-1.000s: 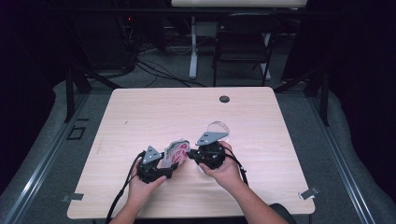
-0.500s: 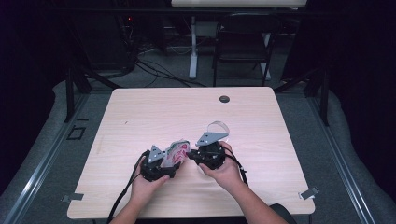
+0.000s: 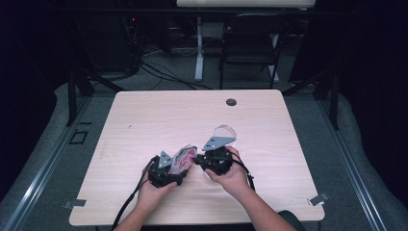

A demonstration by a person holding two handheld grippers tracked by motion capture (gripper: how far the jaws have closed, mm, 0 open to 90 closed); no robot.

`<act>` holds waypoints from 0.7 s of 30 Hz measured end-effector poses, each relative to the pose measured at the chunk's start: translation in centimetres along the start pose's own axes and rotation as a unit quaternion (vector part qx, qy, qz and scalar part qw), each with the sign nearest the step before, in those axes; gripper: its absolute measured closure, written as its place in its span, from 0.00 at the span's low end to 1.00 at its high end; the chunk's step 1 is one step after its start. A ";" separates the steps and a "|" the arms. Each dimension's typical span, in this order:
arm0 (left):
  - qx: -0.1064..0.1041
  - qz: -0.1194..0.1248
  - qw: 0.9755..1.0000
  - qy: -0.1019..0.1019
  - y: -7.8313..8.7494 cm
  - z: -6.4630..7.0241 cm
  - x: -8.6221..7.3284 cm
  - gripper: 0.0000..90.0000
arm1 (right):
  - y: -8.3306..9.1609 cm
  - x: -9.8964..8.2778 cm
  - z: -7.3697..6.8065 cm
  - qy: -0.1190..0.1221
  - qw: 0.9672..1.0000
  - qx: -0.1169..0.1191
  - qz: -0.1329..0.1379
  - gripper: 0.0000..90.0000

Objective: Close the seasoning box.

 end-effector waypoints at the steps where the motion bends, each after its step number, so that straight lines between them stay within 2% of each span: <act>1: 0.001 -0.003 1.000 -0.002 0.0 0.0 0.0 0.27 | 0.0 0.0 0.0 0.001 1.000 0.000 0.000 0.93; 4: -0.001 -0.027 1.000 -0.003 -0.3 0.0 -0.2 0.28 | 0.0 0.0 0.0 0.000 1.000 0.000 0.000 0.93; 10: -0.004 -0.027 1.000 0.001 -0.3 -0.1 -0.2 0.28 | 0.0 0.0 -0.1 0.001 1.000 0.001 0.001 0.93; 13: 0.004 -0.033 0.999 0.005 -0.4 -0.1 -0.2 0.20 | 0.0 0.0 -0.1 0.001 1.000 0.000 0.000 0.93; 15: -0.006 -0.035 0.999 0.005 -0.4 -0.1 -0.2 0.18 | 0.0 0.0 -0.1 0.001 1.000 0.000 0.001 0.93; 21: -0.007 -0.036 0.999 0.004 -0.4 -0.1 -0.2 0.18 | 0.0 0.0 -0.2 0.001 1.000 -0.001 0.001 0.92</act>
Point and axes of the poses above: each handheld gripper's, and its own axes: y roughly backward along the jaws, x roughly out of its top, z roughly to its right, the point moved 5 cm from there along -y, roughly forward along the jaws, and after that the axes turned 15 degrees about -z, right-handed, at the moved point
